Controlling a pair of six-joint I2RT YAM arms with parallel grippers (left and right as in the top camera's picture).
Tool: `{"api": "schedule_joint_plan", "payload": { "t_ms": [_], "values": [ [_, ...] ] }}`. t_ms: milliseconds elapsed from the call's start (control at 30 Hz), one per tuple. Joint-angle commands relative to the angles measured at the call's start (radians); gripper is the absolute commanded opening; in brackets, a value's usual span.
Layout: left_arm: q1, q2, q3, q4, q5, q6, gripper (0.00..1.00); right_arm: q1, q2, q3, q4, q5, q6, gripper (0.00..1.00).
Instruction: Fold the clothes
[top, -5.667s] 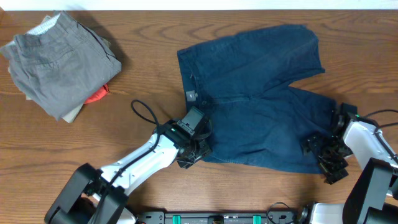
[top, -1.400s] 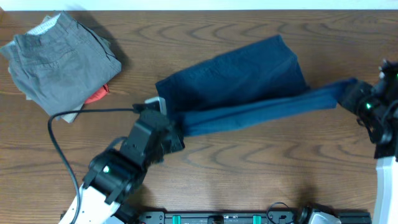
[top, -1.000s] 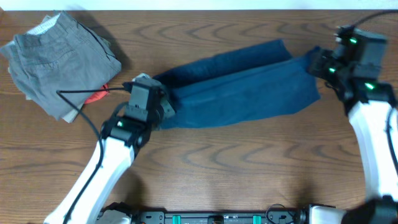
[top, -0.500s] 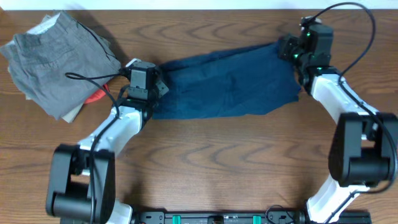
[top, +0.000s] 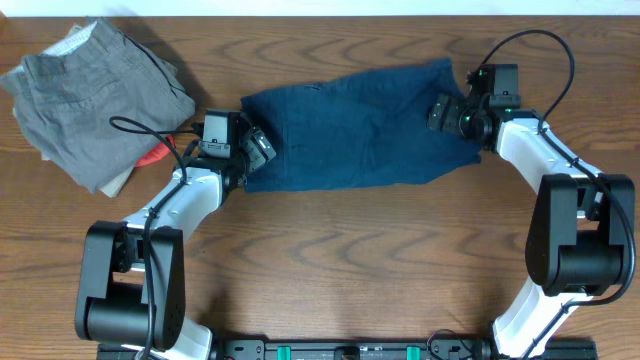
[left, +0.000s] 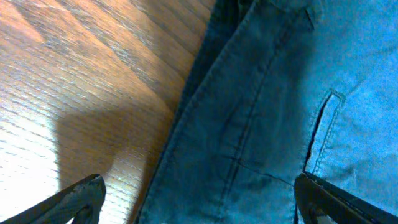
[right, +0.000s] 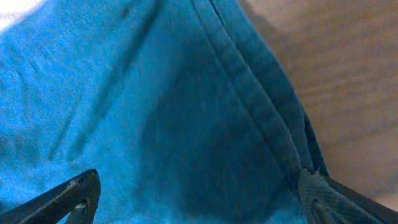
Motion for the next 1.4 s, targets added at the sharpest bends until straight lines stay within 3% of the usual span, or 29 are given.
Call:
{"api": "schedule_joint_plan", "payload": {
  "t_ms": [0, 100, 267, 333, 467, 567, 600, 667, 767, 833, 1100, 1367],
  "values": [
    [0.003, 0.016, 0.010, 0.003, 0.029, 0.036, 0.98, 0.009, -0.010, 0.013, -0.019, 0.010, -0.031, 0.99],
    [0.003, 0.050, 0.010, 0.031, 0.045, 0.042, 0.98, 0.010, -0.037, 0.013, -0.018, 0.010, -0.031, 0.99],
    [0.003, 0.136, 0.010, 0.180, 0.215, 0.100, 0.99, 0.010, -0.111, 0.013, -0.019, 0.010, -0.043, 0.99],
    [0.003, 0.168, 0.010, 0.220, 0.257, 0.099, 0.95, 0.011, -0.137, 0.013, -0.023, 0.009, -0.050, 0.99],
    [0.003, 0.196, 0.010, 0.217, 0.306, 0.108, 0.53, 0.018, -0.175, 0.013, -0.037, -0.033, -0.072, 0.99],
    [0.003, 0.192, 0.010, 0.199, 0.372, 0.188, 0.11, 0.030, -0.175, 0.013, -0.037, -0.114, -0.097, 0.95],
    [0.003, 0.186, 0.010, 0.180, 0.377, 0.198, 0.06, 0.035, -0.174, 0.013, -0.041, -0.145, -0.118, 0.92],
    [0.005, 0.172, 0.010, 0.138, 0.376, 0.221, 0.06, 0.050, -0.173, 0.013, -0.050, -0.187, -0.163, 0.78],
    [0.005, 0.129, 0.011, 0.064, 0.375, 0.259, 0.06, 0.081, -0.172, 0.013, -0.054, -0.192, -0.173, 0.28],
    [0.005, 0.080, 0.011, 0.009, 0.375, 0.265, 0.06, 0.101, -0.167, 0.013, -0.060, -0.192, -0.173, 0.10],
    [0.005, -0.209, 0.011, -0.180, 0.376, 0.264, 0.06, 0.218, -0.061, 0.013, -0.124, -0.243, -0.174, 0.01],
    [0.005, -0.423, 0.011, -0.184, 0.376, 0.212, 0.06, 0.430, 0.135, 0.013, -0.101, -0.462, -0.174, 0.01]
  ]
}}
